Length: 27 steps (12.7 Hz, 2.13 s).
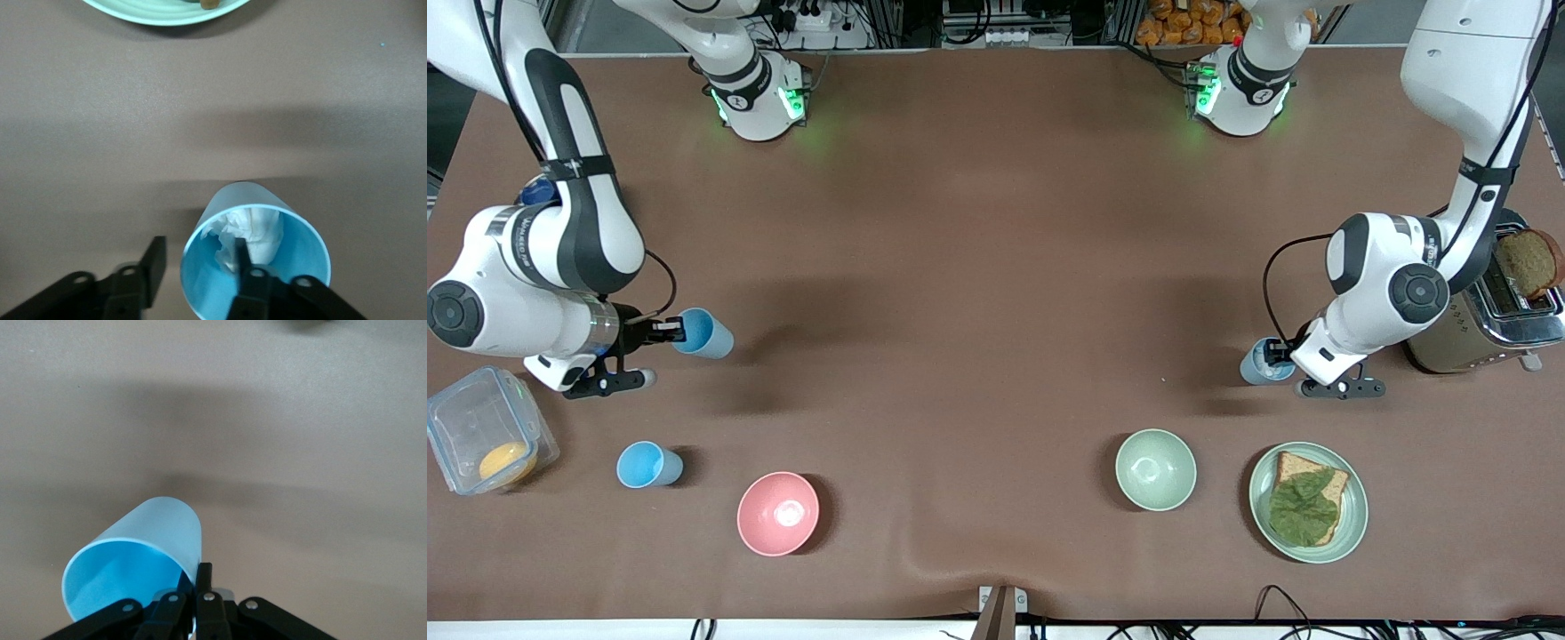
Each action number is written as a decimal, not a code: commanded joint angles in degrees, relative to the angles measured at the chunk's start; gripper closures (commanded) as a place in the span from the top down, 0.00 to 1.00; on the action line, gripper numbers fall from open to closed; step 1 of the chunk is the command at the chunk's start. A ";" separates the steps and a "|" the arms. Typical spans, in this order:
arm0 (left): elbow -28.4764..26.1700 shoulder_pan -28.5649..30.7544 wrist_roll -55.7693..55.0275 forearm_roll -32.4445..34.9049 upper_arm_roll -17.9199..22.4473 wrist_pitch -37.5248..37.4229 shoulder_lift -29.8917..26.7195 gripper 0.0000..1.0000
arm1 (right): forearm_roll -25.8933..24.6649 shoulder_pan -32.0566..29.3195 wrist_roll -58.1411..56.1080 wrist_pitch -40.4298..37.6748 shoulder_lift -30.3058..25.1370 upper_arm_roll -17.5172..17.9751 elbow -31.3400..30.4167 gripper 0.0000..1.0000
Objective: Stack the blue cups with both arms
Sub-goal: 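Carry the tissue cup with the left gripper toward the right gripper's cup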
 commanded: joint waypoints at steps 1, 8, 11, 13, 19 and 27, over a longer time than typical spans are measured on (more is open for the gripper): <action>-0.38 -0.19 0.72 1.05 -0.35 0.74 -0.95 0.00 | 1.35 -0.43 -0.48 -0.36 -0.10 0.09 0.10 0.00; 5.49 -0.54 -6.02 -0.09 -8.59 -1.71 -1.93 0.00 | 1.44 0.19 1.62 -1.40 -0.28 0.09 1.15 0.00; 11.38 -4.39 -20.67 -0.62 -14.49 -7.42 0.09 0.00 | 1.44 3.69 10.30 -6.94 -0.28 0.17 5.10 0.00; 13.67 -10.80 -30.17 -0.79 -14.50 -7.61 2.02 0.00 | 1.52 5.37 14.44 -7.12 -0.63 0.44 5.38 0.00; 25.09 -26.18 -51.71 -0.18 -13.89 -7.70 12.55 0.00 | 8.55 6.34 19.55 -9.59 -0.37 0.44 6.43 0.00; 28.80 -43.87 -61.33 -0.18 -1.93 -7.61 16.97 0.00 | 15.50 12.75 34.32 -8.88 -0.28 0.35 6.25 0.00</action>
